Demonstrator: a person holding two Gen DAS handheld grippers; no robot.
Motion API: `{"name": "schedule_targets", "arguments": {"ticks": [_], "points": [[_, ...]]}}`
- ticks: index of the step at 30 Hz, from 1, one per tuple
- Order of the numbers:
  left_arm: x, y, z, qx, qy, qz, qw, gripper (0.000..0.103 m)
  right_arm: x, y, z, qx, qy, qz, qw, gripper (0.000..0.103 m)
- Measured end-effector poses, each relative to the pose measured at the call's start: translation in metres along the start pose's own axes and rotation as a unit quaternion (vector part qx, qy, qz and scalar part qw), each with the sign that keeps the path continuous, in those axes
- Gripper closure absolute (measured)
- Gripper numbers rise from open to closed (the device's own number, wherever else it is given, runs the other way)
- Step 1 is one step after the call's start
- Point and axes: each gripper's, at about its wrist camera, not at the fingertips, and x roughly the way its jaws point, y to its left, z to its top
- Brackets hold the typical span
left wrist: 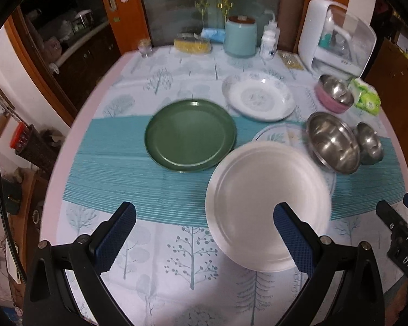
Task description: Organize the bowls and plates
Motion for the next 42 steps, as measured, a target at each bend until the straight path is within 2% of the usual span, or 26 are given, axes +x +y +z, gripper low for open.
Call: {"name": "schedule_targets", "arguments": {"ticks": [3,8,10,14,18,22,26,28,30,32,34,42], "points": [[0.036,0.007,0.003,-0.001,0.037,-0.011,0.9993,0.003,0.025,-0.001,0.001,0.005,0.024,-0.002,1.000,0.029],[0.092,0.024,-0.001,-0.029,0.105,-0.034,0.9935,0.017,0.074,-0.014,0.000,0.039,0.094,0.029,0.994,0.043],[0.106,0.030,-0.003,-0.045,0.121,-0.049,0.9904,0.024,0.089,-0.018,-0.003,0.049,0.115,0.037,0.991,0.048],[0.129,0.041,-0.006,-0.080,0.151,-0.091,0.9812,0.027,0.112,-0.023,-0.005,0.066,0.142,0.066,0.985,0.051],[0.148,0.047,-0.006,-0.095,0.172,-0.118,0.9735,0.042,0.130,-0.026,-0.005,0.078,0.162,0.094,0.979,0.061],[0.157,0.045,-0.006,-0.100,0.184,-0.133,0.9688,0.049,0.143,-0.024,-0.003,0.083,0.176,0.110,0.975,0.062],[0.161,0.037,-0.002,-0.082,0.184,-0.141,0.9692,0.058,0.151,-0.018,0.000,0.077,0.182,0.120,0.973,0.062],[0.161,0.033,0.000,-0.073,0.185,-0.144,0.9693,0.071,0.155,-0.016,0.000,0.076,0.188,0.122,0.972,0.066],[0.163,0.027,0.001,-0.063,0.190,-0.146,0.9689,0.074,0.157,-0.012,0.002,0.073,0.190,0.133,0.970,0.074],[0.164,0.022,0.002,-0.053,0.193,-0.148,0.9686,0.084,0.158,-0.008,0.004,0.068,0.192,0.139,0.969,0.080],[0.164,0.018,0.003,-0.047,0.195,-0.145,0.9689,0.085,0.158,-0.005,0.004,0.065,0.194,0.140,0.969,0.083],[0.162,0.014,0.004,-0.046,0.194,-0.144,0.9693,0.086,0.159,-0.006,0.004,0.065,0.193,0.148,0.968,0.084]]}}
